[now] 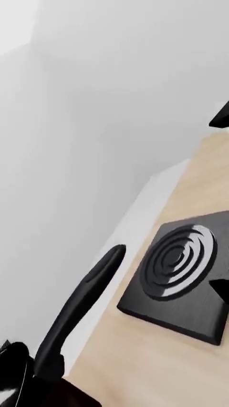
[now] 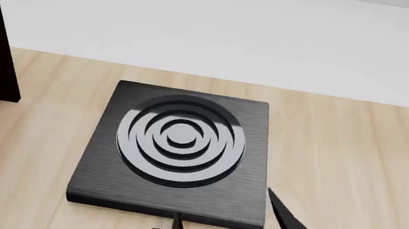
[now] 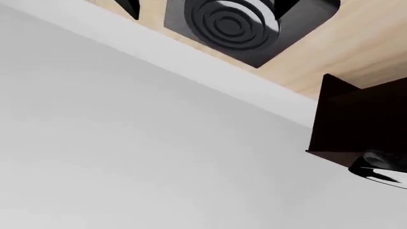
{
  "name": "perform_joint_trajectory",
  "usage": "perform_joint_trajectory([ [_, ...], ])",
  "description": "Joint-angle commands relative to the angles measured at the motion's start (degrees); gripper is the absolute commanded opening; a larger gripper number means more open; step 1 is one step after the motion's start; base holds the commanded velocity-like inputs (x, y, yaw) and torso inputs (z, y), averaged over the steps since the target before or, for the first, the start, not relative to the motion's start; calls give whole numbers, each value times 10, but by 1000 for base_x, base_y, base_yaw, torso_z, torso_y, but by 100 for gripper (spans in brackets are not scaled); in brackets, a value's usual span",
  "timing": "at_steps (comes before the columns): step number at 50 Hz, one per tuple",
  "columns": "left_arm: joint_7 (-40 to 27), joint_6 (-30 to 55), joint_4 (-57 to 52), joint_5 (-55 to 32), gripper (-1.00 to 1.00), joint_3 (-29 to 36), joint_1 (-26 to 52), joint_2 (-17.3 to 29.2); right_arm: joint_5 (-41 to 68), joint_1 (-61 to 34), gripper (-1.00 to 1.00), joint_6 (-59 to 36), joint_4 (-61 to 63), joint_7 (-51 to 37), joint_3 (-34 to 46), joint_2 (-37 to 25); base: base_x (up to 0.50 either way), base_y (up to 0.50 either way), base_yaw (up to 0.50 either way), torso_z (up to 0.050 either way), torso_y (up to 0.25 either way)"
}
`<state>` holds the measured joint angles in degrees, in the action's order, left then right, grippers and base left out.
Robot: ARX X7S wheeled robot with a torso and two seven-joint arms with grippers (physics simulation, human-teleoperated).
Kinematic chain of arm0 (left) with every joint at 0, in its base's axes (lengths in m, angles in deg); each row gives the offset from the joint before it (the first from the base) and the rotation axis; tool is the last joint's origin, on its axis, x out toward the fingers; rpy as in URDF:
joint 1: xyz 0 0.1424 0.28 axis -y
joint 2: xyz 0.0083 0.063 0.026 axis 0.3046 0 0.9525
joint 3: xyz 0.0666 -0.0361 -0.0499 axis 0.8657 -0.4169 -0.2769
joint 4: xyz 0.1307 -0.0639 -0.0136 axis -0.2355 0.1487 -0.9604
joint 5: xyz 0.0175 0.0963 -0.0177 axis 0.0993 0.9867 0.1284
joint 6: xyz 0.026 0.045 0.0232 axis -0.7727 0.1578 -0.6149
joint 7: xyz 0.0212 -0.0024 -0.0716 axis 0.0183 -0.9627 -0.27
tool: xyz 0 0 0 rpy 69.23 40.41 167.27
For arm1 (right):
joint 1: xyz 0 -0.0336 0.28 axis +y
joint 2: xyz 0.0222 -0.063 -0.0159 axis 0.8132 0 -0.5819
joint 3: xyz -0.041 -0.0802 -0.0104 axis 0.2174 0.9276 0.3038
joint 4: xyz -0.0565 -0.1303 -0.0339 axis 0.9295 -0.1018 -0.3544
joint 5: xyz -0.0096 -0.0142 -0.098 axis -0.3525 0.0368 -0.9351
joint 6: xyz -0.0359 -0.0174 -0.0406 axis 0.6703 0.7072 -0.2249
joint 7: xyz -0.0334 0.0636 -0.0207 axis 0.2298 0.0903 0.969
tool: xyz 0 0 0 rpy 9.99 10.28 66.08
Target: Put the frying pan on the cabinet shelf.
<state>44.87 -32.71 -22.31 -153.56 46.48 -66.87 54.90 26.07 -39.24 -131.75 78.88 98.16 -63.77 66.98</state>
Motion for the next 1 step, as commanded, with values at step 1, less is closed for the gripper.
perform_joint_trajectory([
  [1,69,64,-47,116,100,17,-4,-8,20,-1,100,-4,1,-20,-33,8,0,13,0,0,0],
])
